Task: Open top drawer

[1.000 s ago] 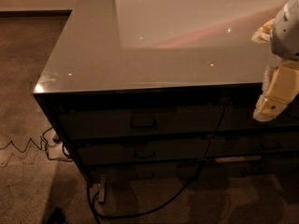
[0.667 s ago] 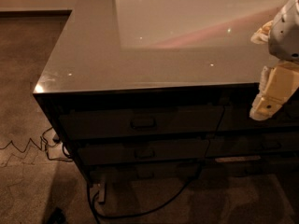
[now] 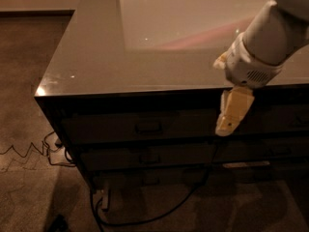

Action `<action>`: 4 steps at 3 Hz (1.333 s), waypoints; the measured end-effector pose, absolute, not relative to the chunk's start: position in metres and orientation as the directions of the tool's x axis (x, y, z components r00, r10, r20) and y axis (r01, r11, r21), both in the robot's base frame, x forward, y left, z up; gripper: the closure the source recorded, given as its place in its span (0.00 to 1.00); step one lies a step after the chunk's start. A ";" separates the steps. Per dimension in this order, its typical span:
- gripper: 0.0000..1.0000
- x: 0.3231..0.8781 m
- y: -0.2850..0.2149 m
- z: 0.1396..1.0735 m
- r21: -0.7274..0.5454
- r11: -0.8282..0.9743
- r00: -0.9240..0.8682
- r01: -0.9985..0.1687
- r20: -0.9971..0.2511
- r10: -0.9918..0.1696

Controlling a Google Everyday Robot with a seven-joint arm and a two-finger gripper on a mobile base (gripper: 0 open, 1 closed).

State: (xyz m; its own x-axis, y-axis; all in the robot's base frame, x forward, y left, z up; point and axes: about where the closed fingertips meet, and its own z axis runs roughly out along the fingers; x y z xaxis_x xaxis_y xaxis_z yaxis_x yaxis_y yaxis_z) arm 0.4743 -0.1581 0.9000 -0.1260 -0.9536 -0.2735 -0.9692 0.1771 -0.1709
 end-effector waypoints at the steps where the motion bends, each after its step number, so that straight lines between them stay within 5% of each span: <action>1: 0.00 0.489 -0.144 0.853 -0.114 0.158 -0.124 -0.981 -0.257 -0.958; 4: 0.00 0.507 -0.157 0.768 -0.024 0.216 -0.212 -0.976 -0.123 -0.970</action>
Offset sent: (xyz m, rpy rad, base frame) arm 0.0492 0.0154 -0.1487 -0.1222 0.2013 -0.0197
